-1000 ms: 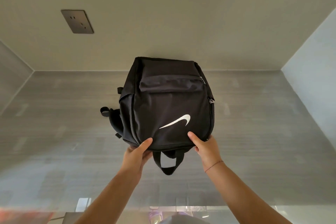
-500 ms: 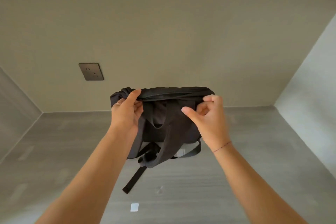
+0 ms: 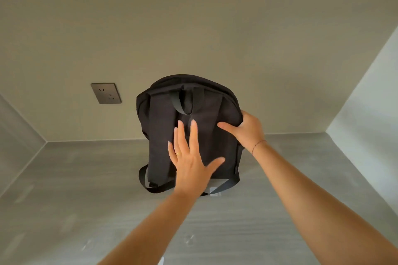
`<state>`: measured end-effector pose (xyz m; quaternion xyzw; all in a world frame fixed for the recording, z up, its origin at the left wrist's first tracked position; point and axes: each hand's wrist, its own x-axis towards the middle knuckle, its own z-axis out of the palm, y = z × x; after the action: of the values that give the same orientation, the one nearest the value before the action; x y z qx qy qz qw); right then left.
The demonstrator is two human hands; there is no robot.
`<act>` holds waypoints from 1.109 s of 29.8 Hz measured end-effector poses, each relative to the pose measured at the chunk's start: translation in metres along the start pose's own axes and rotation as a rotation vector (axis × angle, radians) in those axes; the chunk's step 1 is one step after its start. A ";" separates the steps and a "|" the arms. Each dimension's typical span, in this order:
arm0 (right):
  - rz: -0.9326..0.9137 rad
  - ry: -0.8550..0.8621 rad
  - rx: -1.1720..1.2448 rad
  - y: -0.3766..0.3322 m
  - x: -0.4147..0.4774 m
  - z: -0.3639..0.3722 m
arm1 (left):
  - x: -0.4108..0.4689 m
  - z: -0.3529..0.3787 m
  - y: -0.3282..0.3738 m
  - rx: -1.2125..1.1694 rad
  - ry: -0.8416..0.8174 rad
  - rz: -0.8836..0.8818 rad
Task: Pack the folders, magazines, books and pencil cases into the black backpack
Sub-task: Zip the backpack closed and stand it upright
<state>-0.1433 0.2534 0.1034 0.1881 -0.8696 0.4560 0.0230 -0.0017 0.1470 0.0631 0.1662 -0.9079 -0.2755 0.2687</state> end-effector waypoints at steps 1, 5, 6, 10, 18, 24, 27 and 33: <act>-0.025 0.011 -0.050 -0.002 0.000 -0.001 | -0.001 0.011 -0.007 0.041 -0.057 -0.071; -0.126 0.039 -0.236 -0.013 -0.018 0.005 | 0.013 0.019 -0.013 -0.067 -0.158 -0.206; -0.142 0.054 -0.284 -0.018 -0.024 0.009 | 0.014 0.017 -0.012 -0.119 -0.149 -0.202; -0.145 0.109 -0.408 -0.049 -0.047 0.027 | -0.004 0.023 -0.011 -0.286 -0.124 -0.190; -0.172 -0.001 -0.168 -0.080 -0.066 0.066 | -0.021 0.019 -0.016 -0.461 0.086 -0.227; -0.134 -0.435 0.312 -0.034 -0.058 0.044 | -0.020 0.012 -0.022 -0.588 0.073 -0.315; -0.122 -0.479 0.313 -0.009 -0.049 0.038 | -0.017 0.003 -0.033 -0.663 0.052 -0.393; -0.063 -0.436 0.176 0.021 -0.024 0.037 | 0.005 -0.037 -0.077 -0.715 -0.032 -0.497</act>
<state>-0.1236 0.2420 0.0607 0.3104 -0.8047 0.4775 -0.1675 0.0274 0.0690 0.0456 0.2720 -0.6920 -0.6312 0.2210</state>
